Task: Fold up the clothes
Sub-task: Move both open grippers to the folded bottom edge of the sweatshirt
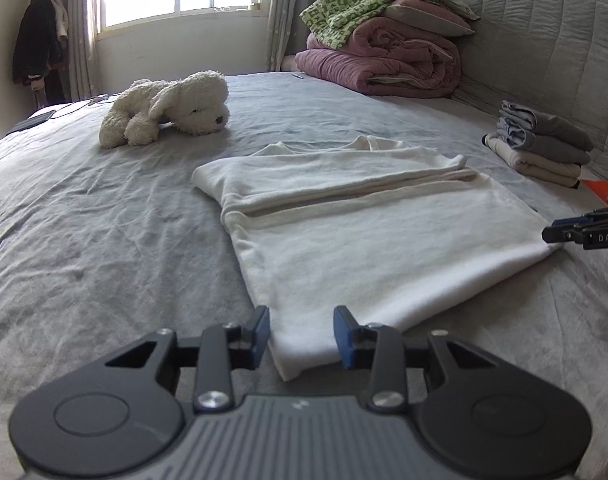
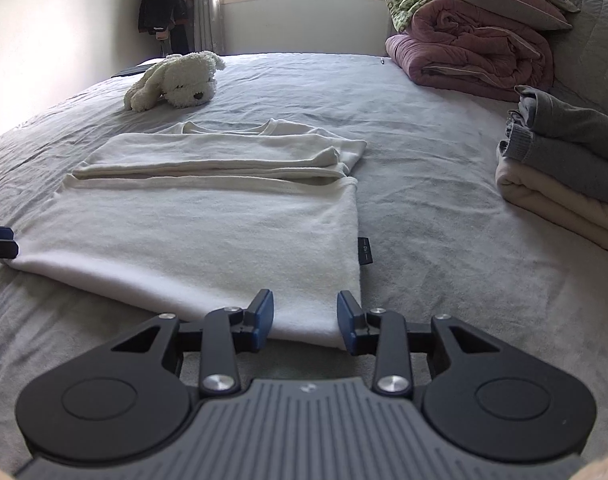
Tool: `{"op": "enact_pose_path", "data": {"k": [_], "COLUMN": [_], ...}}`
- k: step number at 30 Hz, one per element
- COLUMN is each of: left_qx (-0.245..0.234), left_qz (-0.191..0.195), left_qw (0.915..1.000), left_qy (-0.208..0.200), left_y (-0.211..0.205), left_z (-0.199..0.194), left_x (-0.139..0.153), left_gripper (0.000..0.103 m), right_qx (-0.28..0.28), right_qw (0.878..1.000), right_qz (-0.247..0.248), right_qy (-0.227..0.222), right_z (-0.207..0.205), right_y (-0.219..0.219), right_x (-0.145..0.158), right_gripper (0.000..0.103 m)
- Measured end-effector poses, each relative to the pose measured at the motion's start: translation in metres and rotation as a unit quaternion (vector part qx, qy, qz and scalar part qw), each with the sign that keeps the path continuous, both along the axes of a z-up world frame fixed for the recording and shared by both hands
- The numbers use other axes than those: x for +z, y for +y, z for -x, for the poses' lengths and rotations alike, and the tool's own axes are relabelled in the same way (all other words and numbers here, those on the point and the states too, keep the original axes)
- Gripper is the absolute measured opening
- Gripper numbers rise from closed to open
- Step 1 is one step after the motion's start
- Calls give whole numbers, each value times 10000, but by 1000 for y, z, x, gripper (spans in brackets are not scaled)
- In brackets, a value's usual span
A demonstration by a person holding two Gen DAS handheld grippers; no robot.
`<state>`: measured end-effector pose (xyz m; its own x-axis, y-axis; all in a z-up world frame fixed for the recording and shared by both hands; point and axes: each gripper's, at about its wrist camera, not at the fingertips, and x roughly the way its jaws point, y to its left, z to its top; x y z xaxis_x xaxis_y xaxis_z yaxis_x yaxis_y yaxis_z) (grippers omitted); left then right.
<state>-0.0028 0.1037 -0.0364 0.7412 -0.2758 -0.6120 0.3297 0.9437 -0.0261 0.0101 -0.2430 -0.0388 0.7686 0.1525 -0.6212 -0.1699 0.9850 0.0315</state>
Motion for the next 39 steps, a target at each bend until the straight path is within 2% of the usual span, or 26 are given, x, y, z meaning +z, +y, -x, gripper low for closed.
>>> {"op": "enact_pose_path", "data": {"k": [7, 11, 18, 24, 30, 31, 36, 39], "left_qx": [249, 389, 375, 720, 1039, 1070, 1126, 1157], "left_qz": [122, 193, 394, 425, 370, 364, 360, 539], "left_qw": [9996, 9990, 9985, 9963, 9933, 9930, 9923, 9907], "left_qy": [76, 118, -51, 193, 347, 352, 358, 474], "left_y": [-6, -10, -27, -39, -33, -31, -20, -6], "left_z": [-10, -15, -35, -68, -84, -85, -82, -77], "left_x": [7, 10, 14, -1, -13, -14, -6, 3], "left_gripper": [48, 48, 48, 47, 46, 45, 42, 45], "right_qx": [-202, -266, -318, -586, -755, -767, -816, -860], "right_qw": [9989, 9985, 9988, 9975, 9963, 9962, 9937, 9907], "right_qz": [-334, -356, -318, -401, -405, -397, -755, -1027], "right_qy": [259, 319, 209, 43, 48, 69, 126, 221], "right_z": [-11, -16, -31, -57, -82, -86, -84, -77], "right_y": [4, 10, 27, 29, 15, 12, -5, -17], "right_x": [7, 6, 5, 3, -7, -10, -2, 7], "right_gripper": [43, 45, 45, 45, 45, 42, 41, 45]}}
